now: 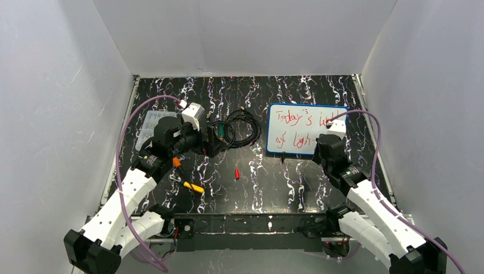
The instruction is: Write a sentence on the whiteboard
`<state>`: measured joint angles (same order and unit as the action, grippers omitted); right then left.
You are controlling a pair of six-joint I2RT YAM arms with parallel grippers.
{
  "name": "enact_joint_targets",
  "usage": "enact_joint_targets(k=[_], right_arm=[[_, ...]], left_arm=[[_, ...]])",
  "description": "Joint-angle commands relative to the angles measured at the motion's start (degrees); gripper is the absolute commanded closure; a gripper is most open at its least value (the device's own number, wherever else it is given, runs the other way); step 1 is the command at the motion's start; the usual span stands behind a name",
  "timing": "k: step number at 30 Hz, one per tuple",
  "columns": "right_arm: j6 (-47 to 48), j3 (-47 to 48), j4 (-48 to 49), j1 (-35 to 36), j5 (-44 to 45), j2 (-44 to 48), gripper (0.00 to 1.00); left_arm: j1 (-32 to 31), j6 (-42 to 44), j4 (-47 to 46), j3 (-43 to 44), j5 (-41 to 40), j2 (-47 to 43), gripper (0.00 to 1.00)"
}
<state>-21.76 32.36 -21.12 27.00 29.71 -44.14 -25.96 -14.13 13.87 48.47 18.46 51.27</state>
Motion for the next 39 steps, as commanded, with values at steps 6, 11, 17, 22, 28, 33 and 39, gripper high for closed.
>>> enact_joint_targets(k=[6, 11, 17, 22, 28, 33, 39], right_arm=[[2.8, 2.3, 6.1, -0.2, 0.4, -0.9, 0.99], [2.6, 2.0, 6.1, -0.2, 0.5, -1.3, 0.99], [-0.9, 0.6, 2.8, -0.2, 0.0, -1.4, 0.99], [-3.6, -0.5, 1.2, -0.2, -0.7, -1.9, 0.99], [-5.8, -1.0, -0.9, -0.2, -0.6, -2.2, 0.99], [-6.2, -0.9, -1.3, -0.2, -1.0, -3.1, 0.99], [-6.8, -0.3, -2.3, -0.2, -1.1, -4.2, 0.99]], left_arm=[[0.4, 0.0, 0.1, -0.3, 0.8, -1.2, 0.09], [0.4, 0.0, 0.1, -0.3, 0.7, -1.1, 0.09], [0.4, -0.1, 0.0, -0.3, 0.9, -1.2, 0.09], [0.4, -0.1, 0.1, -0.3, 0.9, -1.4, 0.09], [0.4, -0.1, 0.1, -0.3, 0.9, -1.6, 0.09], [0.4, -0.1, 0.1, -0.3, 0.9, -1.7, 0.09], [0.4, -0.1, 0.1, -0.3, 0.9, -1.8, 0.09]])
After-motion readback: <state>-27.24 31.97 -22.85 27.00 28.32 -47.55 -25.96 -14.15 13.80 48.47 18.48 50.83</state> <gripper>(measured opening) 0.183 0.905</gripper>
